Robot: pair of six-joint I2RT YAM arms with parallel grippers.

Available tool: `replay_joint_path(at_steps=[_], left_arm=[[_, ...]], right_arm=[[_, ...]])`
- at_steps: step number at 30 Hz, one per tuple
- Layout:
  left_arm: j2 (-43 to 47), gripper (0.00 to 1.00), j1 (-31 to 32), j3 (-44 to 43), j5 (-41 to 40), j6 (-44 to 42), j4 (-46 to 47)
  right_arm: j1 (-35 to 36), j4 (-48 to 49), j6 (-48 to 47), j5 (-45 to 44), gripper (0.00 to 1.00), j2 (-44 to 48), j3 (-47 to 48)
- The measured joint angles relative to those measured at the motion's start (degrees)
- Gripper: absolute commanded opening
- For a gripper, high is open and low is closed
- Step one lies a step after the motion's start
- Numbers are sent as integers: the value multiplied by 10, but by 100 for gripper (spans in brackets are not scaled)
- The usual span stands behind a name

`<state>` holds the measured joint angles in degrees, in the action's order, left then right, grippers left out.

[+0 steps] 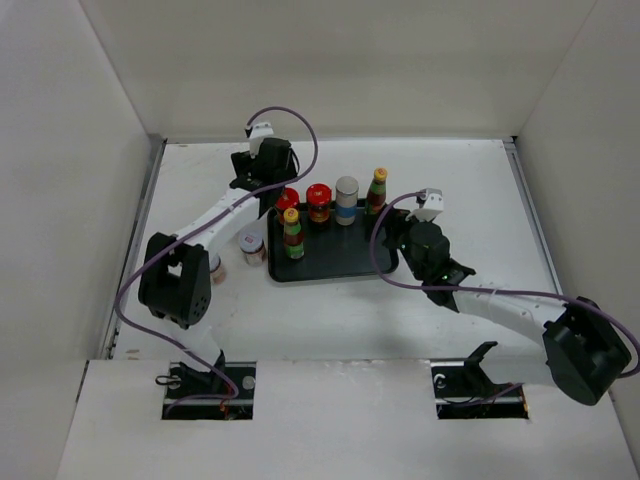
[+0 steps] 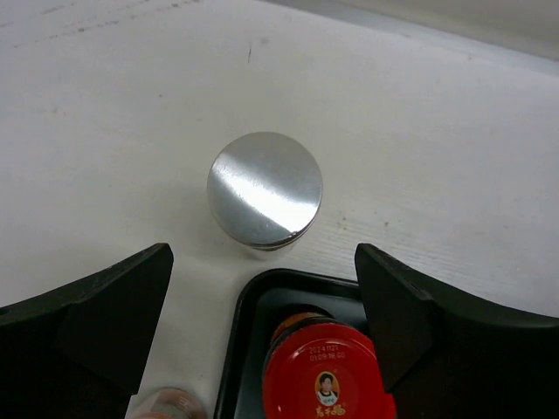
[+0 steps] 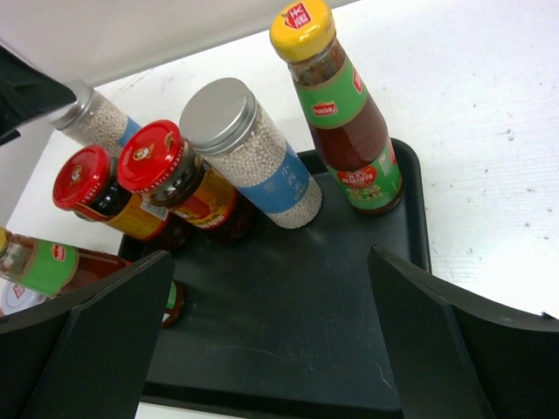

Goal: Organize the condiment bottles

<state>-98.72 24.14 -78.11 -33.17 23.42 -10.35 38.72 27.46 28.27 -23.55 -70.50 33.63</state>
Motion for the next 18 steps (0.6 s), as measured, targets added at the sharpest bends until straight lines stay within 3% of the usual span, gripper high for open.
replay_joint_path(at_steps=[7, 11, 15, 18], left_arm=[[-36, 83, -30, -21, 13, 5, -9], [-69, 72, -45, -53, 33, 10, 2], [-90, 69, -50, -59, 45, 12, 8], [-97, 52, -52, -59, 54, 16, 8]], right_arm=[[0, 0, 0, 0, 100, -6, 0], [0, 0, 0, 0, 100, -6, 0], [0, 0, 0, 0, 100, -6, 0], [0, 0, 0, 0, 100, -6, 0]])
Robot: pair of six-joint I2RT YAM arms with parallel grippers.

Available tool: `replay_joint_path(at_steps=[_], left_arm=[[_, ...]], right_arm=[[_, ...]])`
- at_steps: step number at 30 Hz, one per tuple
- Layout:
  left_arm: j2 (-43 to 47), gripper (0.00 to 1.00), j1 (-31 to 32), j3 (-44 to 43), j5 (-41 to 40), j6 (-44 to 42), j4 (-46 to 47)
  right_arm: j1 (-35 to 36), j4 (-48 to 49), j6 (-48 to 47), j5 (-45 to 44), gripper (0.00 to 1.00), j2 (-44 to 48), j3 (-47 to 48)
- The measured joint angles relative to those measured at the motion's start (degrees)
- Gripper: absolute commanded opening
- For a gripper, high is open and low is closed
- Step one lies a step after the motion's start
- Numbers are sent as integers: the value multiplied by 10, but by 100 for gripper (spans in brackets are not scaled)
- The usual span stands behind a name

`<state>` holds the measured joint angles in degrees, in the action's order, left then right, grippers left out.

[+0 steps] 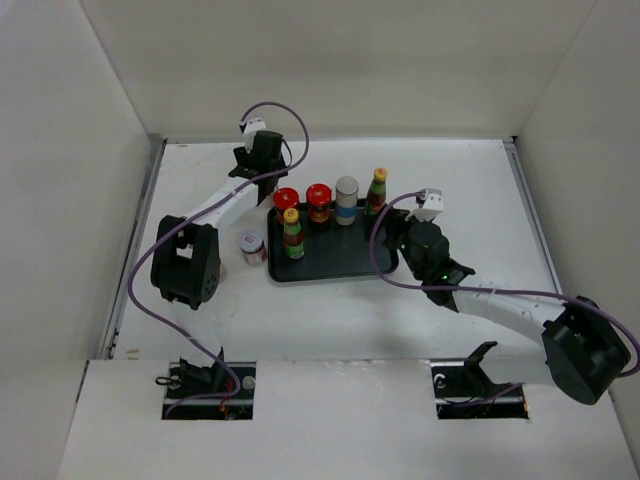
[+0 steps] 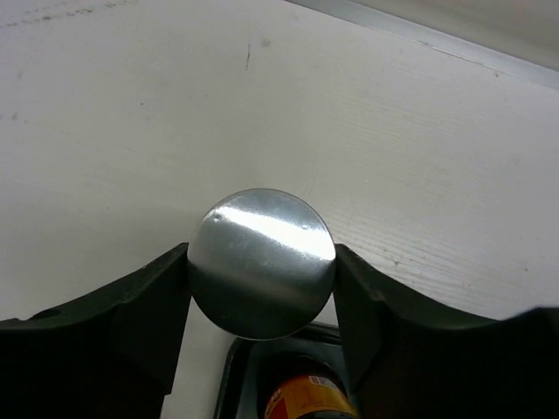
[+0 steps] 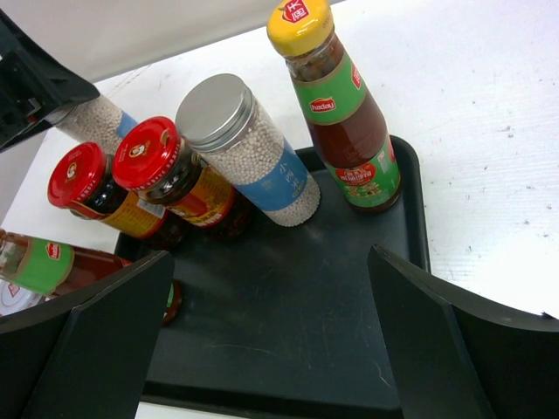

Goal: Organize the condiment bottles

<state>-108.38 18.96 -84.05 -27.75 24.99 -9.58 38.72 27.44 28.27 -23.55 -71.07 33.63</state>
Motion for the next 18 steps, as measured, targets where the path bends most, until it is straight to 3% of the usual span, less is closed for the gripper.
replay_joint_path(at_steps=[2, 4, 9, 13, 18], left_arm=[[0, 39, -1, 0, 1, -1, 0], [0, 35, -2, 2, 1, 0, 4], [71, 34, 2, 85, -13, -8, 54], [206, 35, 21, 161, -44, -35, 102], [379, 35, 90, 185, -76, -59, 195]], right_arm=[[0, 0, 0, 0, 100, 0, 0], [0, 0, 0, 0, 100, 0, 0], [0, 0, 0, 0, 100, 0, 0], [0, 0, 0, 0, 100, -1, 0], [0, 0, 0, 0, 100, -3, 0]])
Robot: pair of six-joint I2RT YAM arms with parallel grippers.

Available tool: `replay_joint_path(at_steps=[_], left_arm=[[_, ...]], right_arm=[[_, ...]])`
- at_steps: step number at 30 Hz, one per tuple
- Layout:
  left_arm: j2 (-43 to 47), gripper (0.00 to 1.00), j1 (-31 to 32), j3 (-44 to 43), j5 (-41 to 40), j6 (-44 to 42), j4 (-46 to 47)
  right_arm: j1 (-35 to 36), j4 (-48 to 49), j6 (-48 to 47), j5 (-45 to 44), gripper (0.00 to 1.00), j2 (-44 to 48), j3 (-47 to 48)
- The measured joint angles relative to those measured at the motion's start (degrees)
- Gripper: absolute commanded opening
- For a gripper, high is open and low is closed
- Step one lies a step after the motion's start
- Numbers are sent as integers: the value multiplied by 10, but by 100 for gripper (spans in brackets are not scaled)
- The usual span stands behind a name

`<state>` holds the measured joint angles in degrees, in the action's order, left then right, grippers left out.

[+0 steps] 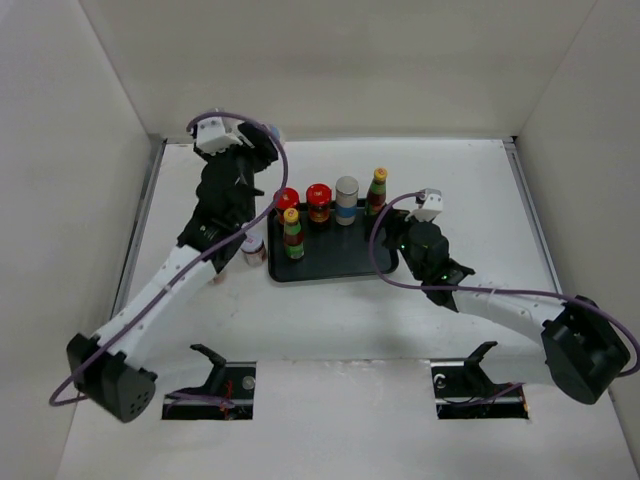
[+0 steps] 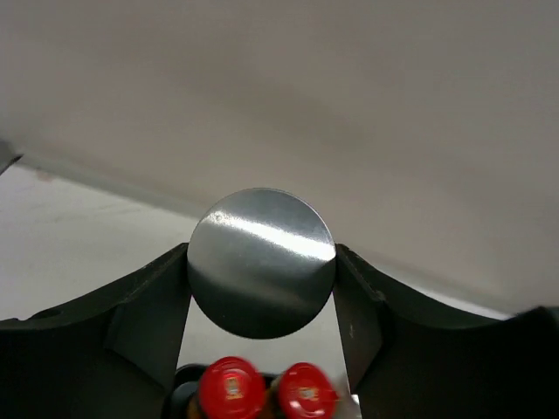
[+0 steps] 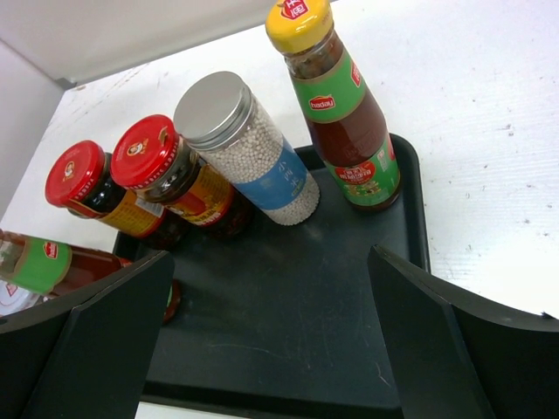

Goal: Organize the condiment bottles

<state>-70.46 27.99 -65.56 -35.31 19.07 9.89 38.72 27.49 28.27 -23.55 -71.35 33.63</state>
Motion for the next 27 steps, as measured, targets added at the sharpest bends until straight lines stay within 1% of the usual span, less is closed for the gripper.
replay_joint_path(at_steps=[3, 6, 8, 13, 15, 18, 27], left_arm=[[69, 35, 68, 15, -2, -3, 46], [98, 35, 135, 39, 2, -5, 64], [98, 35, 174, 56, 3, -6, 62], [43, 35, 241, 110, 3, -6, 31], [18, 35, 254, 133, 2, -6, 19], [-23, 35, 258, 155, -1, -5, 5], [-93, 36, 249, 175, -14, 1, 25]], right_arm=[[0, 2, 0, -2, 100, 8, -6], [-1, 5, 1, -14, 100, 33, -26], [-5, 9, 1, -26, 100, 54, -40], [-23, 20, 8, -52, 100, 102, -61], [-30, 26, 12, -57, 100, 109, -64], [-34, 30, 16, -60, 100, 108, -64], [-34, 30, 16, -57, 100, 90, -64]])
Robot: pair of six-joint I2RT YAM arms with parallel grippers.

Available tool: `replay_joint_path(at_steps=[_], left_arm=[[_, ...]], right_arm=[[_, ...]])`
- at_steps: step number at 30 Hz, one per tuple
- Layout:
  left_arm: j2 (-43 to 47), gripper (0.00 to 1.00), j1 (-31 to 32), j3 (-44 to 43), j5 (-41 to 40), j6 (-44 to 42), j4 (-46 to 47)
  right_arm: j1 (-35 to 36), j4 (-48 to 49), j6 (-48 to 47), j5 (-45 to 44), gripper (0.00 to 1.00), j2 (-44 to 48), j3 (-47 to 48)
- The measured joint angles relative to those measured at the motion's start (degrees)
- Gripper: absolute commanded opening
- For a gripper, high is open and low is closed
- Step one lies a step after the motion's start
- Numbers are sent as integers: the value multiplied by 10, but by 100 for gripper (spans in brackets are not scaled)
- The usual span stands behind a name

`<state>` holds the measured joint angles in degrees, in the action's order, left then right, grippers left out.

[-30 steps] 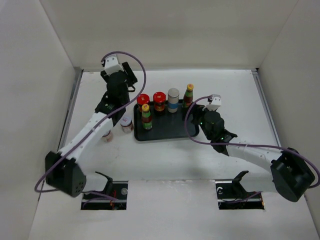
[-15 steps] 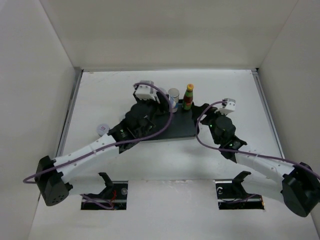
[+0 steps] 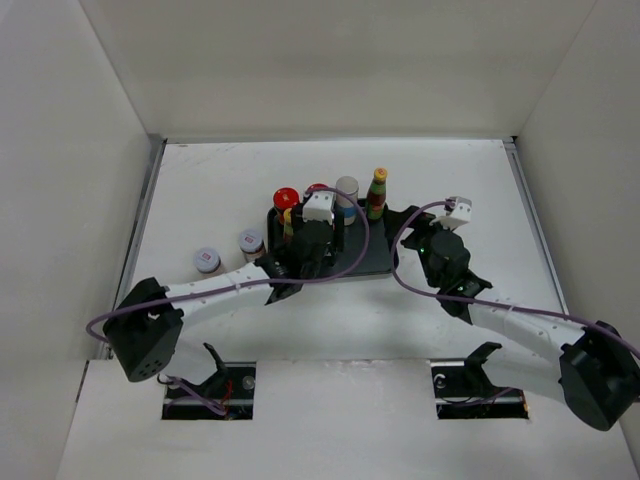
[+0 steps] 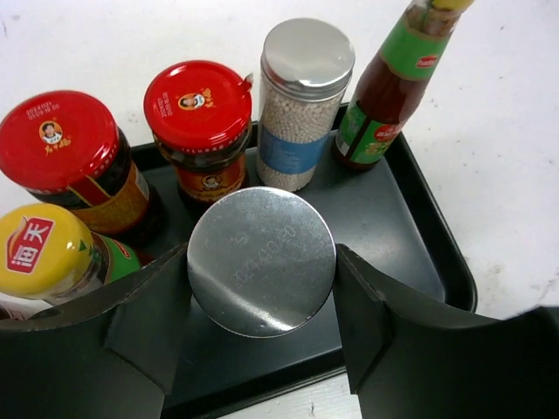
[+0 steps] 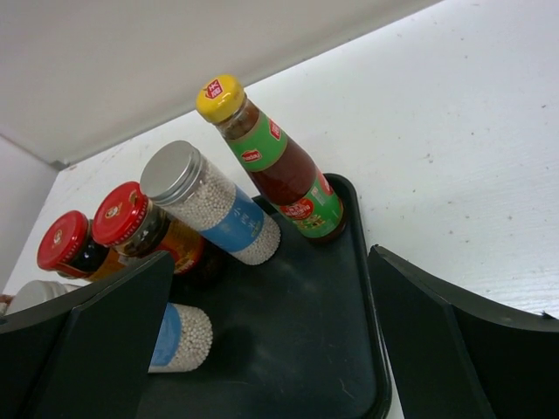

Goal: Organize the condiment bottles

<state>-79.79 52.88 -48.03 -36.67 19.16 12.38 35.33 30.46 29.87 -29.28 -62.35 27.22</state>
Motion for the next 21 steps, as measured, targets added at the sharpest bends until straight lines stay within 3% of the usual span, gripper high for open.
replay_joint_path(at_steps=[7, 11, 16, 21], left_arm=[[-25, 42, -1, 21, -13, 9, 20], [-38, 56, 0, 25, -22, 10, 31], [-40, 83, 6, 25, -25, 12, 50], [-8, 92, 23, 24, -26, 6, 54]], right_arm=[[0, 0, 0, 4, 100, -2, 0], [0, 0, 0, 4, 100, -3, 0], [0, 0, 0, 5, 100, -3, 0], [0, 0, 1, 6, 100, -3, 0]])
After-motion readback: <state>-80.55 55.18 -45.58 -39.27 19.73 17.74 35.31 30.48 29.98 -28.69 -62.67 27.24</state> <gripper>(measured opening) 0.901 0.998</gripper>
